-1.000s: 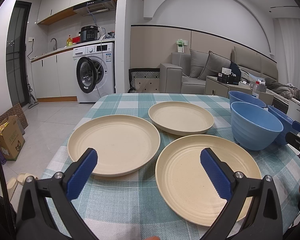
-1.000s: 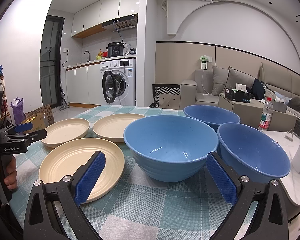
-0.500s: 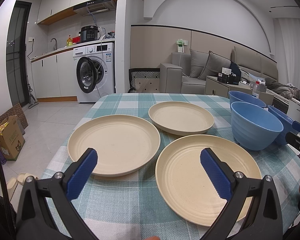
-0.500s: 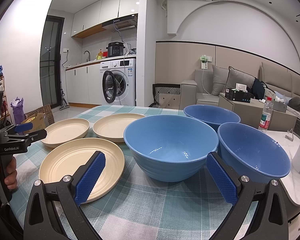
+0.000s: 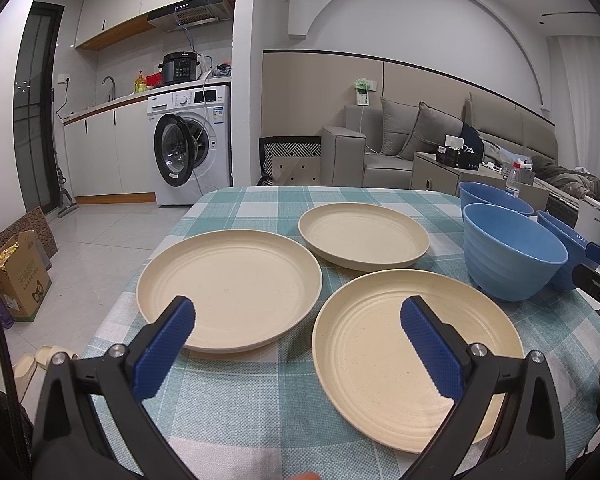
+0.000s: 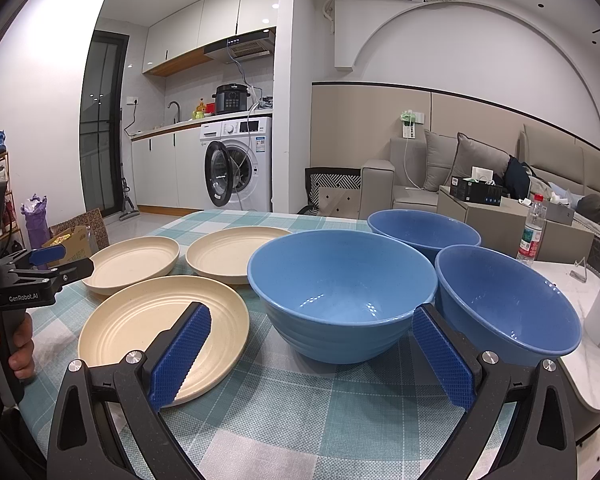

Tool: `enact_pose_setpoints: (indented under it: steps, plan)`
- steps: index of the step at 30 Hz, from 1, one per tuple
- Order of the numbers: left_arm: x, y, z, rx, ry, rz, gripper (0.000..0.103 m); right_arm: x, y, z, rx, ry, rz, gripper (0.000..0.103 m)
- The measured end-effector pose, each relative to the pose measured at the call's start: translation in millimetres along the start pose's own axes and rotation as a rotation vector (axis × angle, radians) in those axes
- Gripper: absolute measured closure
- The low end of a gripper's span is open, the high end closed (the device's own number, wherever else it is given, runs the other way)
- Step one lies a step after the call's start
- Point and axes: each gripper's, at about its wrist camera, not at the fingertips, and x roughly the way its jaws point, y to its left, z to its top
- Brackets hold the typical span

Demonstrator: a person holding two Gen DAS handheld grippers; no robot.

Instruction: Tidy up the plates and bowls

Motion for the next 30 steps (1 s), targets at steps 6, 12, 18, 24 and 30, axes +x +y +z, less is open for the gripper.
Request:
enact_pose_setpoints:
  steps: [6,12,18,24,30]
  plan:
    - [-0.8,0.9,-1.4,0.0,0.003,0.004,0.0,0.1,-0.1,0.1,0.002,0.001,0.0,0.0]
    - [0.5,0.9,-3.3,0.0,0.007,0.008,0.0,-0.2,1.0,0.3,0.005,0.004,-0.004,0.0]
    - [7.0,4.0,-2.5,-0.001,0.013,0.006,0.0,2.6,1.8,-2.7,0.007,0.014,-0.009,0.0]
    - [10.2,7.1,-2.6,-0.025,0.044,-0.004,0.0,9.1,1.6,-3.8,0.015,0.034,-0.013,0.0]
    - [11.3,7.3,-1.0,-0.028,0.064,0.005,0.0,8.8,2.3,-4.4,0.014,0.039,-0.011,0.0]
